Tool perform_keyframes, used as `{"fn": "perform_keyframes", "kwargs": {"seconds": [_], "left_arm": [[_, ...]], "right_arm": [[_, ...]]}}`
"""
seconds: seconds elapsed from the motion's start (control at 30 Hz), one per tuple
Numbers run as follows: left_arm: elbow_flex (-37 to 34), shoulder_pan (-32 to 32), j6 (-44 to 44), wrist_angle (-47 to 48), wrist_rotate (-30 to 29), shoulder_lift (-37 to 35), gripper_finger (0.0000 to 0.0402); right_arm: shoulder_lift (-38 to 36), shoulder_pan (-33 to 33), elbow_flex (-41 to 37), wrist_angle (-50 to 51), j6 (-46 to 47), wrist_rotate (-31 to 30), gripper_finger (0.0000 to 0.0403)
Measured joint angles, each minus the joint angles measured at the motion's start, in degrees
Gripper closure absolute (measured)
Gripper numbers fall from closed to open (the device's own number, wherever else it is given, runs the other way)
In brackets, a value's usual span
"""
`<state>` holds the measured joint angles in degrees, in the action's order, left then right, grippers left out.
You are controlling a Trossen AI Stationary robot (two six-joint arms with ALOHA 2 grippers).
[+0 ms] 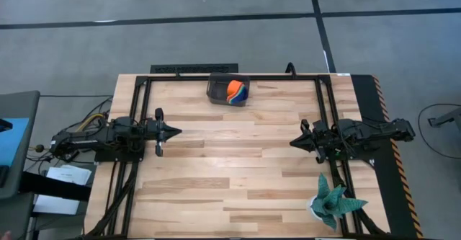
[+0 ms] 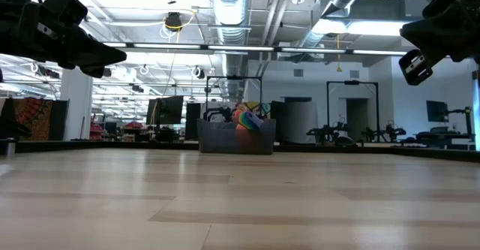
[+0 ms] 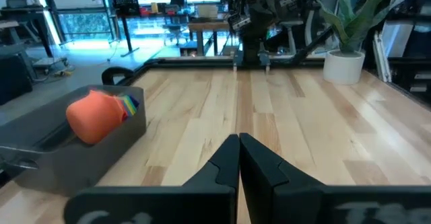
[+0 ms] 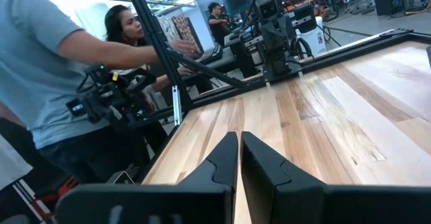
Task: Nest measuring cups in basket
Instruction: Return to Home Position
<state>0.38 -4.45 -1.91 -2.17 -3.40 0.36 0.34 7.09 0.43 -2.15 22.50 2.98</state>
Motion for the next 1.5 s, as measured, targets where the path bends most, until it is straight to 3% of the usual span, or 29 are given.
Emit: {"fn": "perform_keyframes", "kwargs": {"seconds": [0.07,0.17,0.33,0.63,0.93,1.4,1.5], "left_arm": [[0.87,-0.11,-0.01,2.65,1.43,1.78,0.0401],[1.4,-0.09,0.05,4.47,3.5,10.62,0.0402],[1.51,-0.07,0.02,4.78,2.84,18.78,0.0401],[1.55,-1.44,0.02,4.95,2.67,21.42,0.0401],[1.6,-1.44,0.02,5.03,2.64,19.95,0.0401],[1.66,-1.44,0.02,4.99,2.62,-0.38,0.0401],[1.15,-1.44,0.0,2.57,2.59,-0.2,0.0401]], "right_arm": [[0.02,0.0,0.0,0.0,0.0,0.0,0.0358],[0.02,0.0,0.0,-0.02,0.0,0.02,0.0359],[0.02,0.0,0.0,-0.01,0.0,0.05,0.036],[0.02,0.0,0.0,0.0,0.0,0.04,0.036],[0.02,0.0,0.0,-0.02,0.0,0.04,0.0358],[0.02,0.01,0.0,0.0,-0.01,0.02,0.036],[-0.02,0.0,0.0,0.0,0.0,0.0,0.0361]]}}
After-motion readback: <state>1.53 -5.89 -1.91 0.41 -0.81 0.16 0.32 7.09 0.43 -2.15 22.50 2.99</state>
